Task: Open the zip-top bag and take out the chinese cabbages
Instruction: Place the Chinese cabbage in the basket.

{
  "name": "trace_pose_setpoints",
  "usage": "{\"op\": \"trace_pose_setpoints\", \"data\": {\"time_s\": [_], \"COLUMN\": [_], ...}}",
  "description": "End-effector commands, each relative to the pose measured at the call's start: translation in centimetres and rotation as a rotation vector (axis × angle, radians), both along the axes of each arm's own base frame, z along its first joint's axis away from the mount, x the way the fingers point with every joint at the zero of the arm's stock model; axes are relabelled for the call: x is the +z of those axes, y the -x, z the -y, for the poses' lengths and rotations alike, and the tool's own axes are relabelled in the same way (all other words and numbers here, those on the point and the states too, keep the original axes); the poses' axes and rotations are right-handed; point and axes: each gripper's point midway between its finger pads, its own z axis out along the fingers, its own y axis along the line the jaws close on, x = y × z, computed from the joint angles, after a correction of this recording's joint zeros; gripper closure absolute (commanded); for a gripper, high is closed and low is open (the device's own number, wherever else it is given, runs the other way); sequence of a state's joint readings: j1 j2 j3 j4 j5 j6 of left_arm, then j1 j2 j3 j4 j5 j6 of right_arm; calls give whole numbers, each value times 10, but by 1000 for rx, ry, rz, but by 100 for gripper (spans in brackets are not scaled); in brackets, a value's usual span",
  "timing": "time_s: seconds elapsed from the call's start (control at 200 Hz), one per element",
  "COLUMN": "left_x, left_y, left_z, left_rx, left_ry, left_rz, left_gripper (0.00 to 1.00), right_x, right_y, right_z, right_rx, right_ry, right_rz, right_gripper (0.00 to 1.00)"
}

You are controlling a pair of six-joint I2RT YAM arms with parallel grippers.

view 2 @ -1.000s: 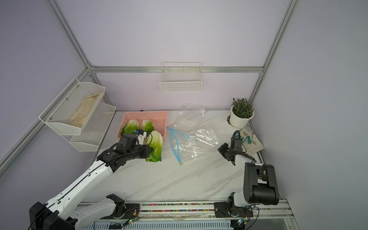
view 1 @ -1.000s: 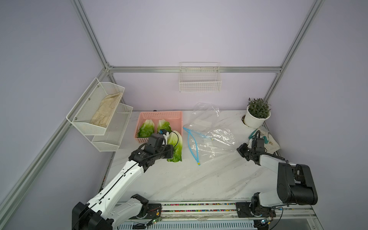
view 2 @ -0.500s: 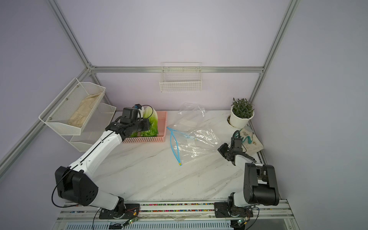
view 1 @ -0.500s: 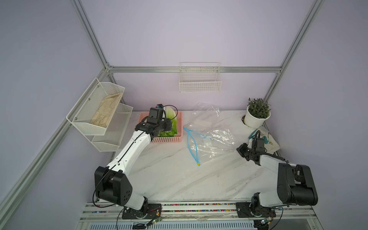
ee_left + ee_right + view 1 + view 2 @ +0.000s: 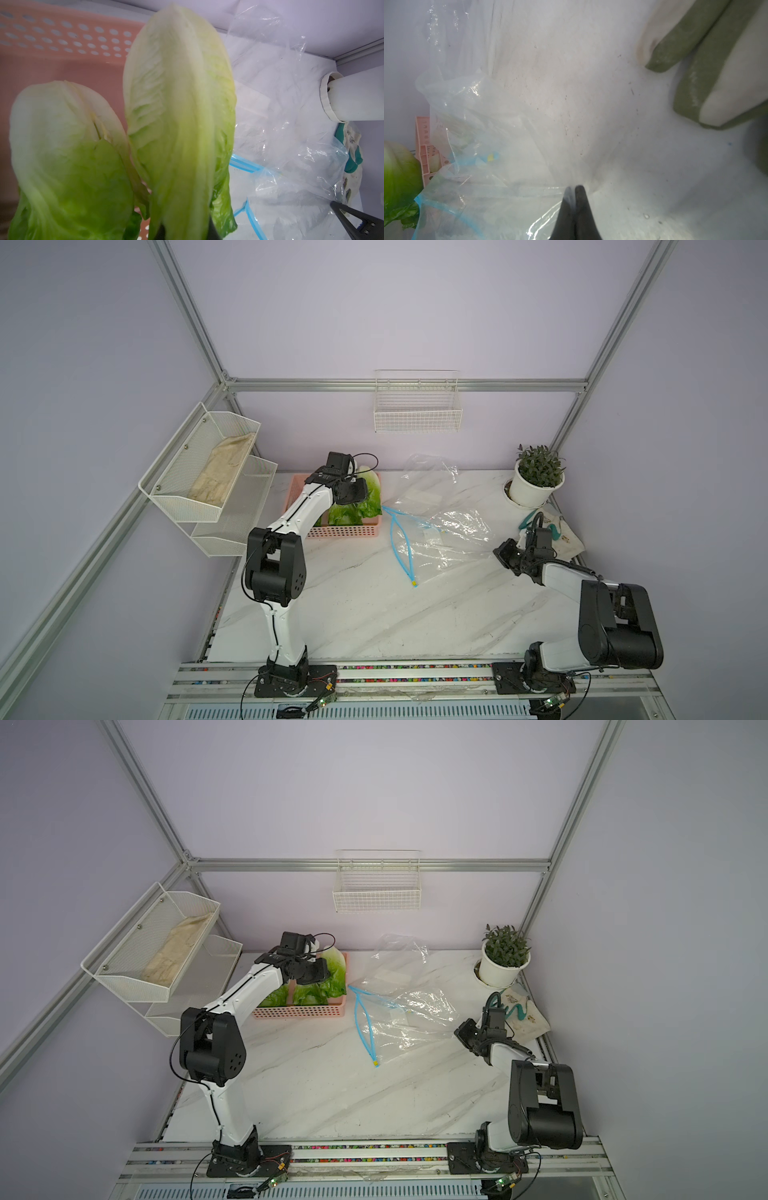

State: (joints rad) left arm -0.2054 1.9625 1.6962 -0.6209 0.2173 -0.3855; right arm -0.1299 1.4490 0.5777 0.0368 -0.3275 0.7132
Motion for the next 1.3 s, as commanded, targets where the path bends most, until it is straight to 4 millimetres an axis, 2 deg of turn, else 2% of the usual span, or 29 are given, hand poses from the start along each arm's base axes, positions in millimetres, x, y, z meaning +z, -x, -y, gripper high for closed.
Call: {"op": "trace_pose_setpoints", "data": {"time_s": [0.0,0.235,0.365,0.425,0.465,0.54,0.67,0.85,0.97,1.125,1.29], "left_x": [23,4,-4,-6,-9,-12,-5,20,44,74,84], "left_y": [-4,10,11,9,7,4,0,2,9,18,22], "left_z": [-12,-33,-32,-29,-27,-24,-21,-27,-31,-32,-33], "left_rx": [15,8,-6,-9,-14,-28,-31,-8,5,10,12], "left_ry": [14,-68,-58,-43,-33,-20,-1,-23,-28,-18,-14], "left_rz": [34,-47,-70,-79,-85,-90,-77,-21,29,96,138], "left_gripper": [94,93,92,87,82,61,43,20,6,3,18], "right_x": [5,5,4,5,5,8,15,22,28,39,47], "right_y": [-4,-2,-1,0,0,-1,-3,-5,-9,-15,-20], "right_z": [3,4,4,4,4,3,3,1,1,1,-2], "right_rx": [0,0,0,0,2,5,6,24,33,38,56], "right_ry": [9,10,10,8,6,2,-3,-2,5,4,-10], "right_rz": [13,15,14,15,16,22,36,51,63,86,107], "right_gripper": [100,100,100,100,100,100,100,100,100,100,100]}}
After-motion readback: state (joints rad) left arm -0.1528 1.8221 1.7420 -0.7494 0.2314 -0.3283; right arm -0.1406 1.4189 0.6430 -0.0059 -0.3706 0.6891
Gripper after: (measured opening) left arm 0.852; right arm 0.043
